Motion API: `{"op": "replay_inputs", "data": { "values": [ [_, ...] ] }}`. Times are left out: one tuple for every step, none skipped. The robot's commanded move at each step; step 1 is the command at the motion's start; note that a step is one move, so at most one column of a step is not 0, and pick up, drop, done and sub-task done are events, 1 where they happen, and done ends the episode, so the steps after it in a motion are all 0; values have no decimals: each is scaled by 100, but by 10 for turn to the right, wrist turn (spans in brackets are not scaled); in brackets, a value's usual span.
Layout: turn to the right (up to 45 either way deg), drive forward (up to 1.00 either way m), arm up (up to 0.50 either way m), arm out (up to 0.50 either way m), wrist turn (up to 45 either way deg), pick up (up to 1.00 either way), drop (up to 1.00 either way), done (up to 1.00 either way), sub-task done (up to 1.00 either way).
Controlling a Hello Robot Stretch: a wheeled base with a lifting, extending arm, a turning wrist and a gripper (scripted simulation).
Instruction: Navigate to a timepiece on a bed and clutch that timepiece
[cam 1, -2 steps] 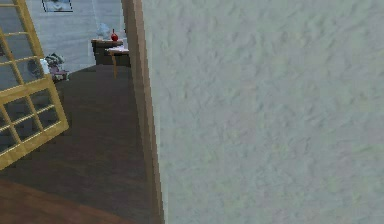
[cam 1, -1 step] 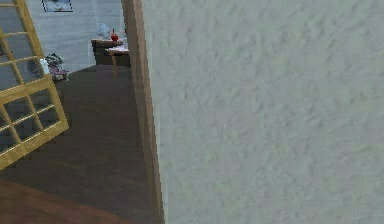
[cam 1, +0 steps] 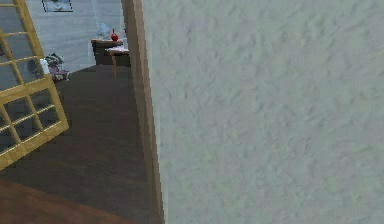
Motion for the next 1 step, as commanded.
{"op": "replay_inputs", "data": {
  "values": [
    [0, 0, 0, 0, 0, 0, 0, 100, 0]
  ]
}}
